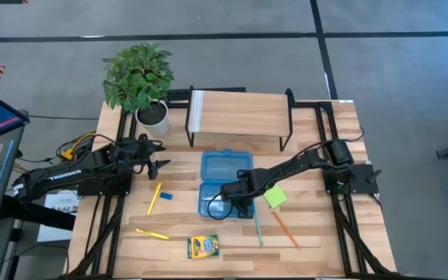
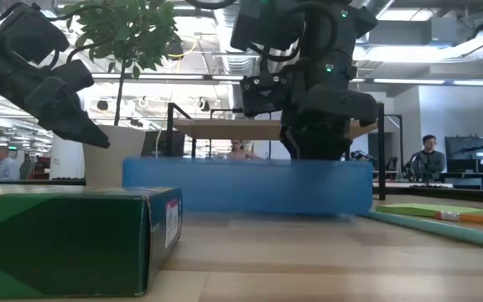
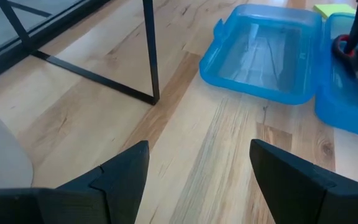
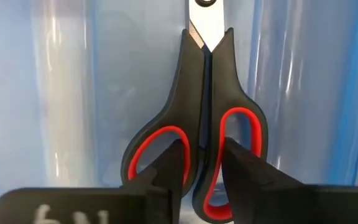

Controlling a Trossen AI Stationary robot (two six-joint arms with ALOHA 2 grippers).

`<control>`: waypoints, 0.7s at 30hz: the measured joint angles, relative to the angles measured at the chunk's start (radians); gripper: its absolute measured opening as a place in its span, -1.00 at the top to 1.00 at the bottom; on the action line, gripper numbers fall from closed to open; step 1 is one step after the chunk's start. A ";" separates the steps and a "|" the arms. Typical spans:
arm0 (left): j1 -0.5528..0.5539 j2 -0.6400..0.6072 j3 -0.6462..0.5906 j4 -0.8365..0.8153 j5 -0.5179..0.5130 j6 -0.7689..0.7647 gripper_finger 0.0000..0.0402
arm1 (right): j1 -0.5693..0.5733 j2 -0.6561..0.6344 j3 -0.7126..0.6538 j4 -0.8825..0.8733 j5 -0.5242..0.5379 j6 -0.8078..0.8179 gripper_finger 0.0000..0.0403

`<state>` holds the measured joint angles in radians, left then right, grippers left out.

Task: Pack school essentials
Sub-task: Put the black scissors into the blue supply box, then put the top yellow pen into the blue supply box

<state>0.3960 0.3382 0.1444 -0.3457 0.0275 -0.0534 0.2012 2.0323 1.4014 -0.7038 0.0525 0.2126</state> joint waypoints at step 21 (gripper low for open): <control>0.000 0.000 0.000 0.000 -0.002 -0.003 -0.33 | 0.004 -0.057 0.124 -0.129 0.030 0.018 -0.03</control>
<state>0.3959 0.3386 0.1444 -0.3460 0.0259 -0.0568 0.2057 1.9755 1.5256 -0.8331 0.0826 0.2306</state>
